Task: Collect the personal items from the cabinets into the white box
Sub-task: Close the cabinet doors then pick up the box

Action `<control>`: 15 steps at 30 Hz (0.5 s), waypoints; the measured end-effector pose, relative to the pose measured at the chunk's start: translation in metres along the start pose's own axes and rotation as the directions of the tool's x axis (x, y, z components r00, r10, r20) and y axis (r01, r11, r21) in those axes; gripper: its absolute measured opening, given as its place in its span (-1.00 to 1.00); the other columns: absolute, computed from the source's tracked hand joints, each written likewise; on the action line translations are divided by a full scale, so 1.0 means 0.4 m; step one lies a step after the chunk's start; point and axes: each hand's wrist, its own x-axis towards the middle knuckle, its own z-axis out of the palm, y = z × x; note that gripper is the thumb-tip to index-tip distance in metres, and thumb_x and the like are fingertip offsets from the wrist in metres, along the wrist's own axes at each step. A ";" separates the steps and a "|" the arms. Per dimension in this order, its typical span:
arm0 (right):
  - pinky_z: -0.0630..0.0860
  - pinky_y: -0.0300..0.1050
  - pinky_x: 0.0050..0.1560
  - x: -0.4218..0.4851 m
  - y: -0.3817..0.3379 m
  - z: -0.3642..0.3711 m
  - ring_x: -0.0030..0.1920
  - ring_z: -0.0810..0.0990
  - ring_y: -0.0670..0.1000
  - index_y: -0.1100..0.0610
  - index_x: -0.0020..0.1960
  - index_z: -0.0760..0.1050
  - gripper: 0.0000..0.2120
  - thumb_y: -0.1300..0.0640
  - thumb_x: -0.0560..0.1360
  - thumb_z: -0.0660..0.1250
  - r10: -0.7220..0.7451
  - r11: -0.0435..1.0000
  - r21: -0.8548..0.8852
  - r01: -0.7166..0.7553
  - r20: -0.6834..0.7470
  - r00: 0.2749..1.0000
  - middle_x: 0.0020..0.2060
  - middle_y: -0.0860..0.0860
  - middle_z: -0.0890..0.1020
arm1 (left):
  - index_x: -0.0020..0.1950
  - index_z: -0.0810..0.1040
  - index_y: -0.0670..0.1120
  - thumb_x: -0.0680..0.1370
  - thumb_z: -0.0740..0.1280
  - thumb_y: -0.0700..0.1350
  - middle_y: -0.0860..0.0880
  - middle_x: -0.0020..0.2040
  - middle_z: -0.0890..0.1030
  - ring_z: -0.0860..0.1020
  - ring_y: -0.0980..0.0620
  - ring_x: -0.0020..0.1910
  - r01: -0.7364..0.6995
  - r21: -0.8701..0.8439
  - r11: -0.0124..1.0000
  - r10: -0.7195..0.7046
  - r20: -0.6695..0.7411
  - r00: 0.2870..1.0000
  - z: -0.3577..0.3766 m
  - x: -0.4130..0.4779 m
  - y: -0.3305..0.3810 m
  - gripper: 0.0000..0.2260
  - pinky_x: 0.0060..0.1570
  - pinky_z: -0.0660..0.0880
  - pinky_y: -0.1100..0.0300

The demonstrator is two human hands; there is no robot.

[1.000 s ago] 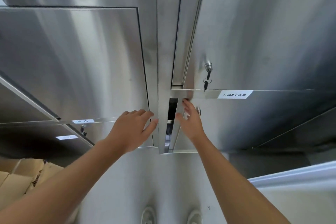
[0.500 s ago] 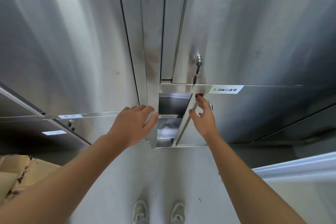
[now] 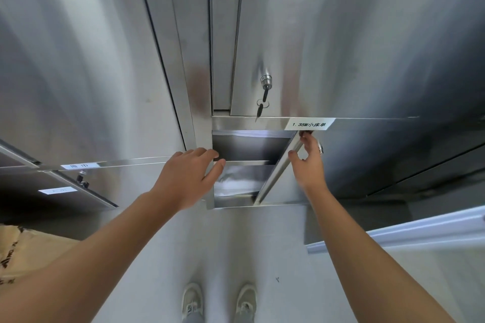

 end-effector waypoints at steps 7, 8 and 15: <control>0.42 -0.12 0.33 0.033 0.034 -0.062 0.35 0.45 -0.07 -0.05 0.58 0.25 -0.34 0.24 0.57 0.41 0.066 0.998 0.008 -0.066 0.044 0.997 0.38 -0.19 0.44 | 0.25 0.53 0.03 0.60 -0.05 0.21 0.05 0.13 0.63 0.57 -0.03 0.06 -0.014 -0.010 1.000 0.014 0.012 1.000 0.030 0.029 0.028 -0.52 0.09 0.43 0.07; 0.42 -0.11 0.32 0.037 0.039 -0.066 0.35 0.45 -0.07 -0.05 0.57 0.25 -0.35 0.23 0.57 0.42 0.073 0.997 -0.002 -0.073 0.061 0.995 0.38 -0.18 0.44 | 0.25 0.53 0.03 0.60 -0.06 0.22 0.06 0.13 0.63 0.57 -0.02 0.06 -0.018 -0.012 1.000 0.018 0.013 1.000 0.035 0.030 0.033 -0.51 0.09 0.43 0.07; 0.47 0.04 0.38 0.048 0.042 -0.048 0.36 0.50 0.02 -0.04 0.49 0.32 -0.42 0.18 0.54 0.45 0.127 0.992 0.004 -0.128 0.091 0.988 0.25 -0.12 0.52 | 0.24 0.52 0.05 0.61 -0.08 0.24 0.07 0.13 0.63 0.58 0.00 0.03 -0.035 -0.017 0.999 0.035 0.014 0.999 0.042 0.037 0.036 -0.50 0.10 0.45 0.08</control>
